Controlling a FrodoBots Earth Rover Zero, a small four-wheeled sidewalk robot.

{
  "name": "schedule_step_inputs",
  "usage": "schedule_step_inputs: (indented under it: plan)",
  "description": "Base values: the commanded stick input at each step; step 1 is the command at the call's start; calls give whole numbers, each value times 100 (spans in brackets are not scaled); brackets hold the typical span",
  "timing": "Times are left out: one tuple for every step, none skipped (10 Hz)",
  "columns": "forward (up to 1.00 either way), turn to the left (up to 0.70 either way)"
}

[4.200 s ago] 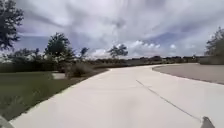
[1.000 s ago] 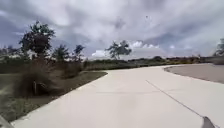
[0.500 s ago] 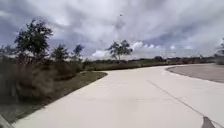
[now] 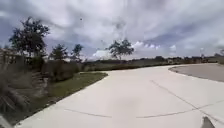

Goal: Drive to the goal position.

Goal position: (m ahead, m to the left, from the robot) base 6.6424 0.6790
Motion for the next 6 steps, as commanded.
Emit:
schedule_step_inputs:
  plan:
    - [85, -1]
    - [85, -12]
    - [85, -34]
    - [85, -34]
    - [85, -29]
    - [85, 0]
